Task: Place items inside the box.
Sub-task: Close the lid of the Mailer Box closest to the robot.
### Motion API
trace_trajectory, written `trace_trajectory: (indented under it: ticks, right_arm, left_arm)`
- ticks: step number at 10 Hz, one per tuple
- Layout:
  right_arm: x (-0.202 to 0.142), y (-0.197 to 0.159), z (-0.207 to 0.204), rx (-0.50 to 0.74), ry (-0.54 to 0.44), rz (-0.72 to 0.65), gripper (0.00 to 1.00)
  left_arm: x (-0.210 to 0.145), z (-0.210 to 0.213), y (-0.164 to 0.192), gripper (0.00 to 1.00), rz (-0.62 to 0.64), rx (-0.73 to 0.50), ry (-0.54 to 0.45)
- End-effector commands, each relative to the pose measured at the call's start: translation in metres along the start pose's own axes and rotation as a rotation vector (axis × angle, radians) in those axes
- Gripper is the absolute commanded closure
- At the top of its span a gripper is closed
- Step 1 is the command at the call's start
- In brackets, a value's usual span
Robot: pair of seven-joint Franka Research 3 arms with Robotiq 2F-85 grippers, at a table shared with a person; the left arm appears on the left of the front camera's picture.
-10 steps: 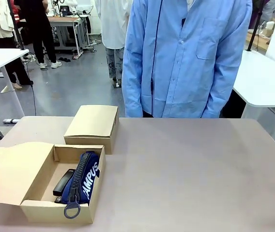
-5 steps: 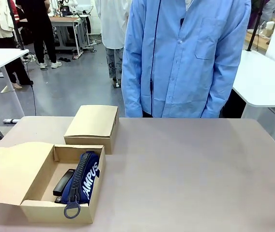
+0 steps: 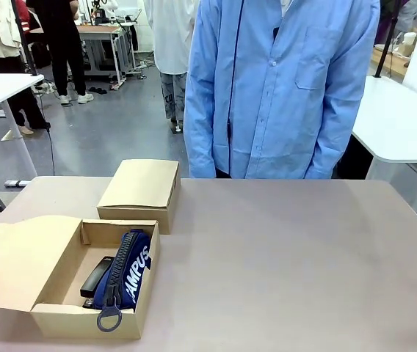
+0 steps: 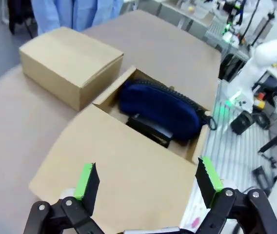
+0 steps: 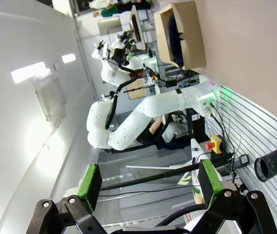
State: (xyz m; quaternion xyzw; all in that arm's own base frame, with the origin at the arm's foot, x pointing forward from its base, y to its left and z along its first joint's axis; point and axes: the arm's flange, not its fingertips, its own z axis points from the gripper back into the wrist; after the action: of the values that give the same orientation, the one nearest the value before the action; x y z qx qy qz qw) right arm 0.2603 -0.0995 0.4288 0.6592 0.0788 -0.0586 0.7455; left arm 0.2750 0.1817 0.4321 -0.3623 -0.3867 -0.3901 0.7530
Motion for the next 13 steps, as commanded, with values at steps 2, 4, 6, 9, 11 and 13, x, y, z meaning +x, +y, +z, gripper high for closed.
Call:
trace_trajectory:
  ticks: [2,4,6,9,11,13]
  right_arm:
    - [-0.001,0.002,0.004,0.001,0.004,0.013,0.0]
    - [-0.001,0.002,0.004,0.001,0.004,0.013,0.0]
    - [-0.001,0.002,0.004,0.001,0.004,0.013,0.0]
    - [-0.001,0.002,0.004,0.001,0.004,0.013,0.0]
    - [-0.001,0.002,0.004,0.001,0.004,0.013,0.0]
    - [-0.001,0.002,0.004,0.001,0.004,0.013,0.0]
  left_arm:
    - [-0.026,0.024,0.058,0.0,-0.394,0.055,-0.021]
    - [-0.049,0.023,0.08,0.0,-0.44,0.111,0.102]
    - [-0.066,0.021,0.1,0.0,-0.442,0.167,0.212]
    - [-0.1,0.004,0.119,0.0,-0.353,0.153,0.316]
    - [-0.116,-0.014,0.126,0.0,-0.305,0.08,0.315]
    - [-0.119,-0.033,0.119,0.0,-0.291,-0.009,0.24]
